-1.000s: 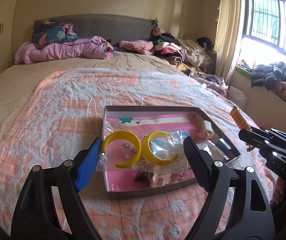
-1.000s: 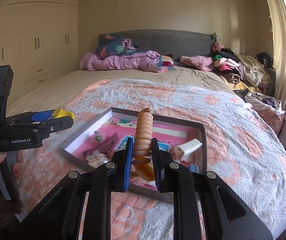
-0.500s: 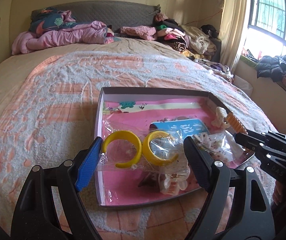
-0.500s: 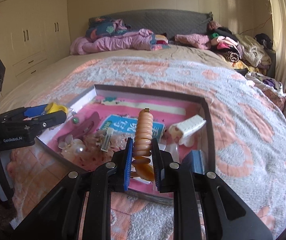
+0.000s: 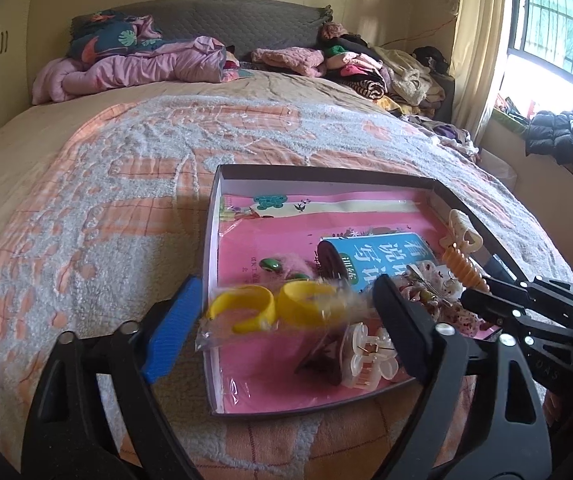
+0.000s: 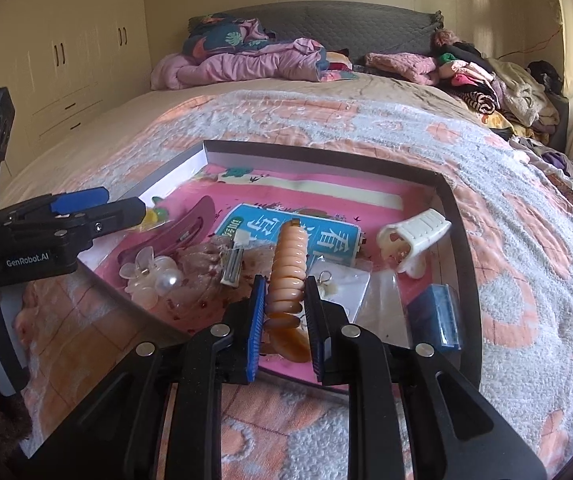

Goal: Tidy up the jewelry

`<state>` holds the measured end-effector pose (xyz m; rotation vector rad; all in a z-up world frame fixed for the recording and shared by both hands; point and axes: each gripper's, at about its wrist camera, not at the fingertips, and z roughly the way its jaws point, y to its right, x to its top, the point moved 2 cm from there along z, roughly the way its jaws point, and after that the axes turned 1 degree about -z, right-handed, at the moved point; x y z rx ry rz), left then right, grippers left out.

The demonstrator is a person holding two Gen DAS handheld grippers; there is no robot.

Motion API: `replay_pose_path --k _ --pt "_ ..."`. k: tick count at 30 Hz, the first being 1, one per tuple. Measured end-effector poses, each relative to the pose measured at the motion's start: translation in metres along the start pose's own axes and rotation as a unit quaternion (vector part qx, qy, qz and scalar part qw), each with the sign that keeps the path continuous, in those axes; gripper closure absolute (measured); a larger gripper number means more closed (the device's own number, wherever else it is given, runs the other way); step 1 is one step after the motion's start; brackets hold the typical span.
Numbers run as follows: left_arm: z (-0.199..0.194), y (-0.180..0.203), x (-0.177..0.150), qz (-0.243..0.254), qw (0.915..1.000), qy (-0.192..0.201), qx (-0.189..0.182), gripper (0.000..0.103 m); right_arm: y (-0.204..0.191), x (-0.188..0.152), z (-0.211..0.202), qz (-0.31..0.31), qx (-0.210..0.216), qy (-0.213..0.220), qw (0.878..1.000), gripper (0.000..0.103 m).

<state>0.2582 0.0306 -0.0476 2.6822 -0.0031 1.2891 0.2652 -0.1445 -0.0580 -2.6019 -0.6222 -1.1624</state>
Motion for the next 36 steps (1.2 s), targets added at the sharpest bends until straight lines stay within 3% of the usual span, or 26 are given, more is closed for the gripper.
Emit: replay_pose_path --k 1,6,17,24,36 --pt "-0.002 0.000 0.000 0.000 1.0000 0.002 -0.001 0.022 0.000 0.000 -0.003 0.002 0.001 0.003 1.000 0.075" --pt "-0.016 0.001 0.000 -0.006 0.9999 0.008 0.003 0.020 0.000 -0.003 -0.019 0.004 -0.005 0.014 1.000 0.069" --pt "-0.061 0.013 -0.012 -0.020 0.9995 0.024 0.003 0.012 -0.005 -0.014 -0.072 0.008 -0.018 0.052 0.998 0.041" --pt "-0.096 0.021 -0.021 -0.020 0.9990 0.040 0.004 0.011 -0.010 -0.018 -0.108 0.014 -0.026 0.084 0.996 0.013" --pt "-0.144 0.036 -0.032 -0.014 0.9984 0.055 0.007 0.011 -0.020 -0.033 -0.150 0.023 -0.024 0.103 0.994 0.006"
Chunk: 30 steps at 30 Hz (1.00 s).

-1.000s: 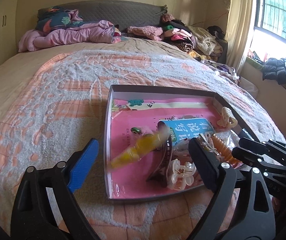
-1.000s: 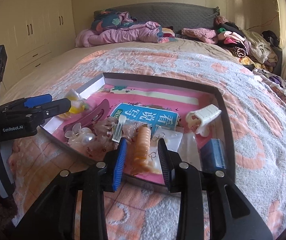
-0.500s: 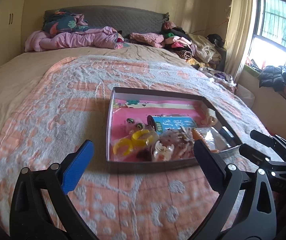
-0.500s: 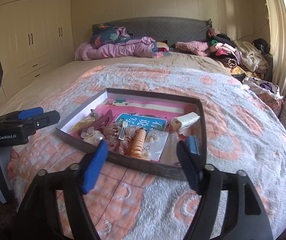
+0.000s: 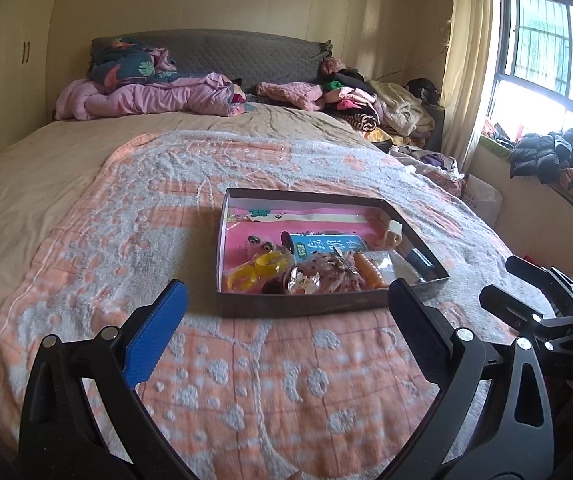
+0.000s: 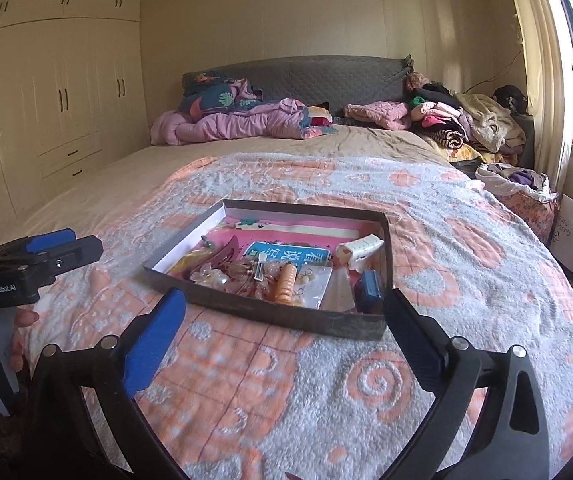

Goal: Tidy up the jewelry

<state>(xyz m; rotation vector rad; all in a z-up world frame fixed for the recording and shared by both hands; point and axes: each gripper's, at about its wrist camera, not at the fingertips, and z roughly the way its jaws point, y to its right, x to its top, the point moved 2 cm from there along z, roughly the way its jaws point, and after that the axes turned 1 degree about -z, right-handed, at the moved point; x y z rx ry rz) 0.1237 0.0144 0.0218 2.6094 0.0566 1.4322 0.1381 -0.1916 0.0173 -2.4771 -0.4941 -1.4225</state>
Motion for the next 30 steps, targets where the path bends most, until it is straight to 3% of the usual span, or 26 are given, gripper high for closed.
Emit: replay_pose_path --k 14,30 --pt "-0.023 0.010 -0.024 -0.006 1.0000 0.001 -0.006 0.011 -0.001 -0.023 -0.029 0.017 -0.003 0.003 1.000 0.006" --pt "-0.032 0.012 -0.044 -0.001 0.9999 0.014 0.000 0.011 -0.010 -0.034 -0.045 0.002 -0.012 0.040 0.999 0.006"
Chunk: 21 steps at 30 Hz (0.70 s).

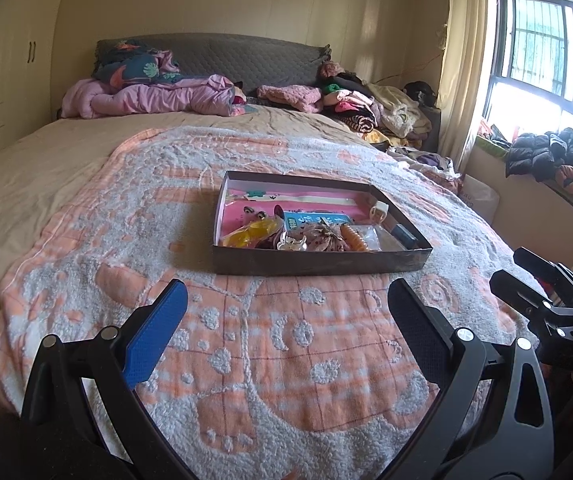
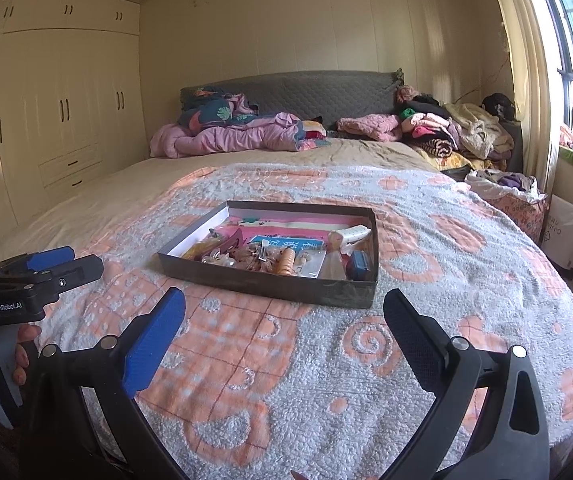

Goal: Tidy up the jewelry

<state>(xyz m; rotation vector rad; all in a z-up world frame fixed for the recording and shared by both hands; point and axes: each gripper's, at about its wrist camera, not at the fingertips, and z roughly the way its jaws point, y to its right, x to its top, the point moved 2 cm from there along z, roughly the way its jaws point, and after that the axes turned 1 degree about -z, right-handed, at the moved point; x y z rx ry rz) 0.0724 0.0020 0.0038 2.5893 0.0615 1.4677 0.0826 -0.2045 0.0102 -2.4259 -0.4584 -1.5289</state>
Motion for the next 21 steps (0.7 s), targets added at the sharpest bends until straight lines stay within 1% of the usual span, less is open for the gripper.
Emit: replay_pose_path --k 5,8,11,21 --pt "-0.007 0.001 -0.001 0.002 0.9997 0.022 -0.004 0.011 -0.007 -0.004 -0.012 -0.016 -0.009 0.038 0.999 0.006" --pt "-0.012 0.002 -0.002 0.004 0.9990 0.043 -0.006 0.011 -0.008 -0.006 -0.019 -0.022 -0.011 0.063 0.998 0.006" --pt "-0.015 0.003 -0.004 0.007 0.9987 0.051 -0.005 0.011 -0.008 -0.008 -0.025 -0.026 -0.015 0.081 0.996 0.006" --pt "-0.015 0.000 -0.009 0.002 0.9991 0.043 0.003 0.011 -0.011 -0.014 -0.022 -0.028 -0.018 0.069 0.997 0.006"
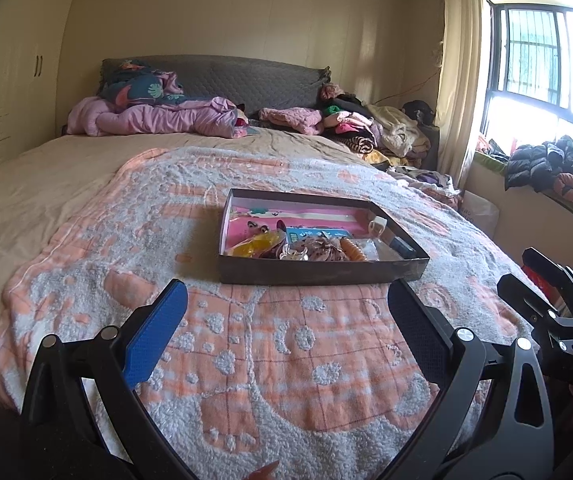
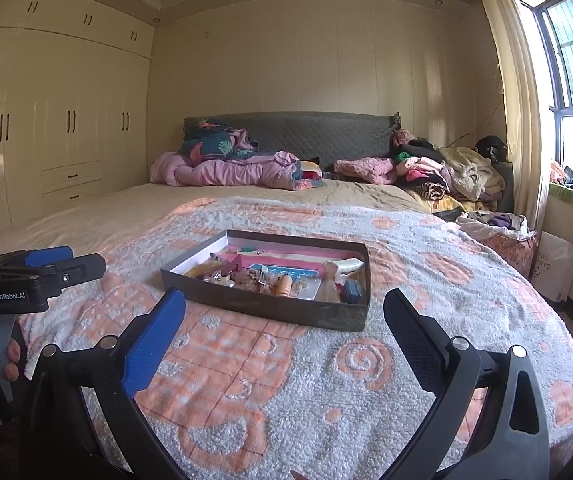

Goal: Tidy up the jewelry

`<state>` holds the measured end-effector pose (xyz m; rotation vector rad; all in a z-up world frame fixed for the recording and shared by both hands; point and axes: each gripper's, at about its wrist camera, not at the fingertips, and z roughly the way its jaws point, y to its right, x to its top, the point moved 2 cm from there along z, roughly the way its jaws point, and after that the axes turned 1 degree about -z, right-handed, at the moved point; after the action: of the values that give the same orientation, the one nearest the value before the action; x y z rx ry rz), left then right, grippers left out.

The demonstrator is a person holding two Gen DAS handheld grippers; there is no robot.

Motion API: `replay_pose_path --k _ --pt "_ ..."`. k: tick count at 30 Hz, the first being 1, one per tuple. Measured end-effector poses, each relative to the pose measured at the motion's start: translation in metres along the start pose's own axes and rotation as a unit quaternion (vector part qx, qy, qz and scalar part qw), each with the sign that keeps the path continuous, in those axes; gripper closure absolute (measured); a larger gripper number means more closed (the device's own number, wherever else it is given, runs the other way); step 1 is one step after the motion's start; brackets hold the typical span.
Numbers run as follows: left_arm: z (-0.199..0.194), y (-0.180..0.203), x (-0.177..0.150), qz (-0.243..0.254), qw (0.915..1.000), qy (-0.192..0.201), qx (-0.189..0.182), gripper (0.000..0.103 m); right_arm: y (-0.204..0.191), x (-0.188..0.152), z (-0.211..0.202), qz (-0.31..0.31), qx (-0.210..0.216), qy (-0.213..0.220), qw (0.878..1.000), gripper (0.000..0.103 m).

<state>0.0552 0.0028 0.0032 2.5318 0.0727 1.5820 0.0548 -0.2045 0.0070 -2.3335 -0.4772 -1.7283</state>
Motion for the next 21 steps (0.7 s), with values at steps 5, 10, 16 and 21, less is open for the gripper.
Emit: replay_pose_path --k 5,10,16,21 --pt "-0.0006 0.0000 -0.0001 0.001 1.0000 0.001 0.004 0.011 0.0001 -0.0003 0.0000 0.000 -0.001 -0.001 1.000 0.006" --pt "-0.0014 -0.0005 -0.0016 0.000 1.0000 0.001 0.005 0.011 -0.0004 -0.0007 -0.0003 0.001 -0.003 -0.001 1.000 0.006" --pt "-0.0012 -0.0001 -0.0013 0.000 1.0000 -0.001 0.006 0.011 0.0007 -0.0011 -0.0002 0.003 -0.004 0.000 1.000 0.006" --pt "-0.0008 -0.0007 -0.0006 0.000 1.0000 0.000 0.006 0.011 0.0018 -0.0030 0.0001 0.007 -0.007 -0.001 1.000 0.006"
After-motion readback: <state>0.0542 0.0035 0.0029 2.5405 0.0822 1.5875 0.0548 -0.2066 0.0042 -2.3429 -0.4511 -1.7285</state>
